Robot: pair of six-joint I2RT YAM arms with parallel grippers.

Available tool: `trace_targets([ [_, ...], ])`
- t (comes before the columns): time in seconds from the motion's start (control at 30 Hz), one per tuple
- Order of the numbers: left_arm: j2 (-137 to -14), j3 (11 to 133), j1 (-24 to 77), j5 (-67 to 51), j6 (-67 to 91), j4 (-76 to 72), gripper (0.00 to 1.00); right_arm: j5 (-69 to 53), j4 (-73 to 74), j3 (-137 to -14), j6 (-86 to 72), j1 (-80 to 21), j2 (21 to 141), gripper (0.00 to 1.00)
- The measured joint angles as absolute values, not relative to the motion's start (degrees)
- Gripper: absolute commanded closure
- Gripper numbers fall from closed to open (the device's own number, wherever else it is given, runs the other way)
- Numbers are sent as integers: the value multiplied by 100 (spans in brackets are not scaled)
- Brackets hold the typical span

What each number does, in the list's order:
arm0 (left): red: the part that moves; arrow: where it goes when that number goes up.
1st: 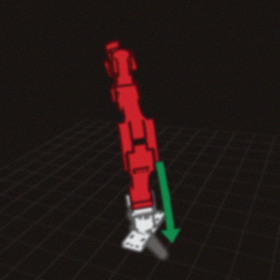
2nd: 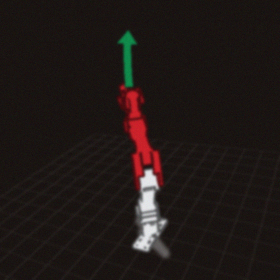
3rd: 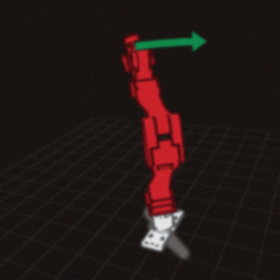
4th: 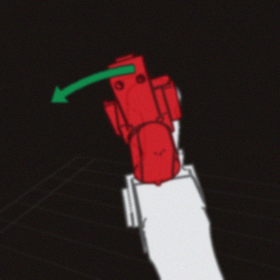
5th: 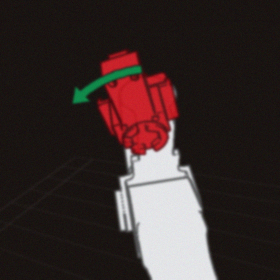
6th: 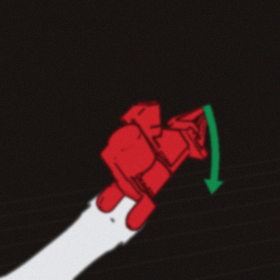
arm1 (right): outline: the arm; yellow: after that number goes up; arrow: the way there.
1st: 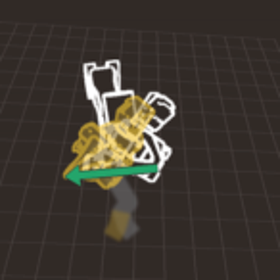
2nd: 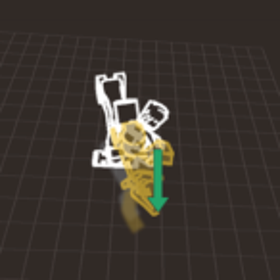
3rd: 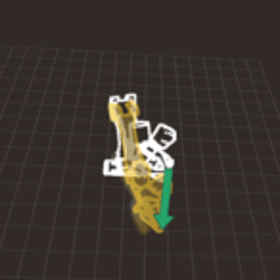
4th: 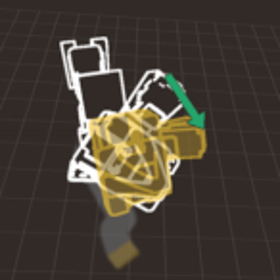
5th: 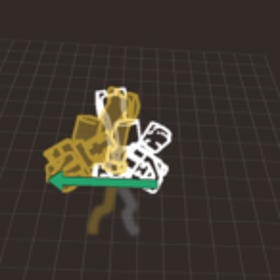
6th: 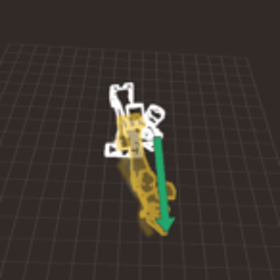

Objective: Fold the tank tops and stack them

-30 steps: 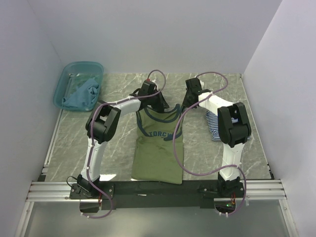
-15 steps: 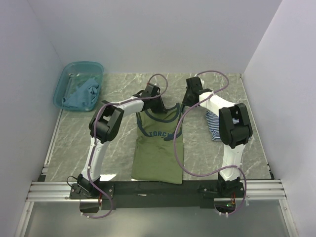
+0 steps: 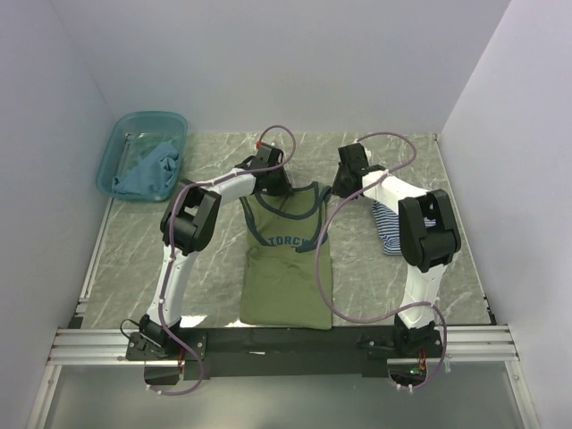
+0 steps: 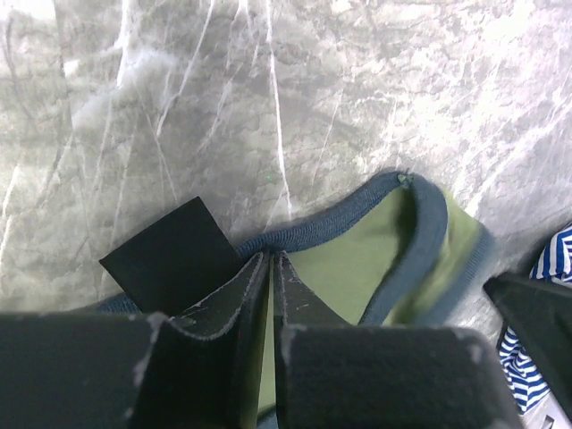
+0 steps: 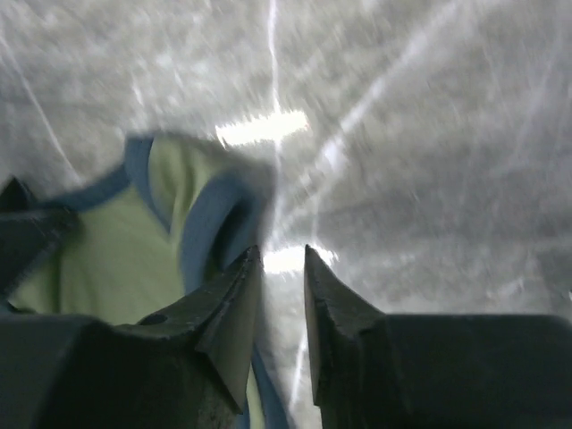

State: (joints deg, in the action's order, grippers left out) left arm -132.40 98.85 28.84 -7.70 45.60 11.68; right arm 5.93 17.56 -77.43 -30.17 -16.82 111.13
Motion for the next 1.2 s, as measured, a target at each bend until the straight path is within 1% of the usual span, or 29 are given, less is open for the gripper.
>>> trace_targets([
  [0.03, -13251, 9904, 2882, -773, 4554, 1168, 87, 587, 1758, -7649, -3033, -1682, 11052, 75],
  [0.07, -13268, 9935, 2880, -775, 4545, 1166, 87, 561, 1750, -7544, -3048, -1682, 10980, 76],
  [0.1, -13284, 9950, 2880, -788, 4536, 1146, 86, 519, 1732, -7428, -3079, -1682, 10888, 76],
  [0.23, -13288, 9957, 2880, -904, 4464, 1063, 77, 331, 1601, -7043, -3153, -1684, 10582, 78],
  [0.3, -13288, 9955, 2880, -978, 4449, 1015, 76, 226, 1507, -7000, -3168, -1706, 10556, 78],
  [0.33, -13288, 9955, 2880, -1004, 4438, 998, 71, 189, 1455, -7000, -3168, -1723, 10556, 78],
  [0.4, -13266, 9915, 2871, -1026, 4423, 902, 68, 99, 1365, -7006, -3166, -1774, 10554, 78],
  [0.43, -13207, 9841, 2864, -1022, 4434, 843, 64, 67, 1330, -7024, -3166, -1828, 10554, 79],
  [0.5, -12908, 9439, 2832, -915, 4497, 714, 62, 10, 1321, -7085, -3166, -1992, 10554, 80],
  [0.53, -12711, 9251, 2803, -838, 4554, 733, 61, -30, 1319, -7131, -3166, -2110, 10554, 83],
  [0.7, -11290, 8374, 2366, -191, 4906, 982, 57, -290, 1212, -7411, -3214, -2711, 10575, 89],
  [0.83, -10224, 7887, 1793, 454, 5162, 1247, 60, -486, 1160, -7988, -3264, -3105, 10895, 90],
  [0.9, -9972, 7655, 1500, 552, 5236, 1306, 63, -585, 1096, -8318, -3310, -3221, 11159, 89],
  [0.93, -9926, 7511, 1330, 545, 5284, 1297, 66, -631, 1059, -8471, -3332, -3271, 11308, 89],
  [1.03, -10162, 7194, 972, 390, 5345, 1345, 73, -836, 1000, -8853, -3413, -3356, 11764, 88],
  [1.2, -11041, 7061, 873, -113, 5347, 1369, 79, -1151, 1011, -9476, -3531, -3363, 12512, 87],
])
